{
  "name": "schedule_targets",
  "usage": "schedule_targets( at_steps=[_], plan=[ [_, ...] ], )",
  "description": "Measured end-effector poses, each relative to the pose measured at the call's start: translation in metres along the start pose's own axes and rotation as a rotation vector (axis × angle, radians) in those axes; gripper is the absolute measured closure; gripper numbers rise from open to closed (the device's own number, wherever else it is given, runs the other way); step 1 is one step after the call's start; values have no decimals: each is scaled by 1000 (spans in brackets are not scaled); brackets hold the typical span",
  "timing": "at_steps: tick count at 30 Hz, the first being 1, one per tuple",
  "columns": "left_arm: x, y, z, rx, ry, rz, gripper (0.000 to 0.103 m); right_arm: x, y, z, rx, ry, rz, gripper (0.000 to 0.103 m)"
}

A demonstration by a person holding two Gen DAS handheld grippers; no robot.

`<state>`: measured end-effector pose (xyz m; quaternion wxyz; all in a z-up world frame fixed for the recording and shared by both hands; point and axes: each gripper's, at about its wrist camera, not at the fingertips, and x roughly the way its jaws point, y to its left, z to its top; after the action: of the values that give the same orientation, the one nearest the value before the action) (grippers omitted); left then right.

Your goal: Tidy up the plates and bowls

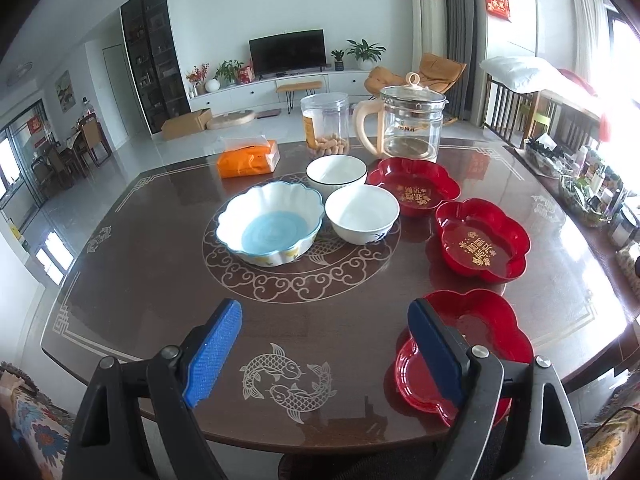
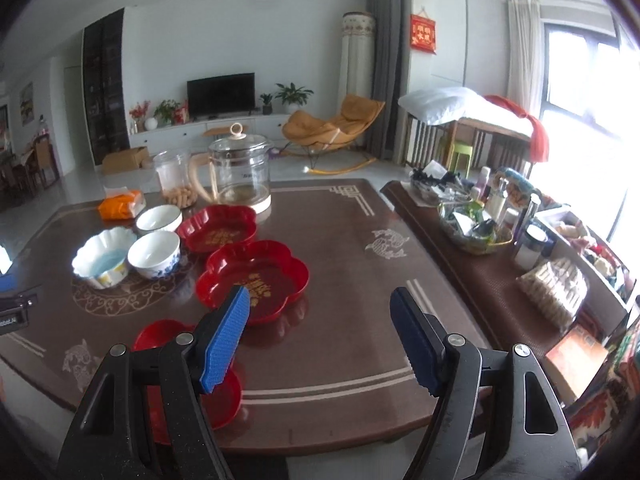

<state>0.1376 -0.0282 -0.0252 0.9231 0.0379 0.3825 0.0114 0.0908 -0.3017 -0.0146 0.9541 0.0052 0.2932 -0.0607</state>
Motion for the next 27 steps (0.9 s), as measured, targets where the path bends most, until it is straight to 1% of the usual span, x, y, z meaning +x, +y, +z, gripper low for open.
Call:
schedule_targets(
  at_steps=[4, 8, 13, 18, 27],
  plan=[
    [-1, -6, -2, 1, 3, 3, 18, 3, 13, -7, -15, 33, 16, 27],
    [-1, -7, -6, -4, 2, 18, 18, 4, 16, -12, -17, 50, 18, 27],
    [3, -9, -8, 9, 7, 52, 18, 7, 19, -16, -17, 71, 16, 27],
    [7, -11, -9, 33, 1, 109, 18, 12, 23, -19, -28, 95, 18, 27],
    [16, -10, -11, 35, 26, 115, 18, 18, 30, -20, -46, 115, 26, 27]
  ],
)
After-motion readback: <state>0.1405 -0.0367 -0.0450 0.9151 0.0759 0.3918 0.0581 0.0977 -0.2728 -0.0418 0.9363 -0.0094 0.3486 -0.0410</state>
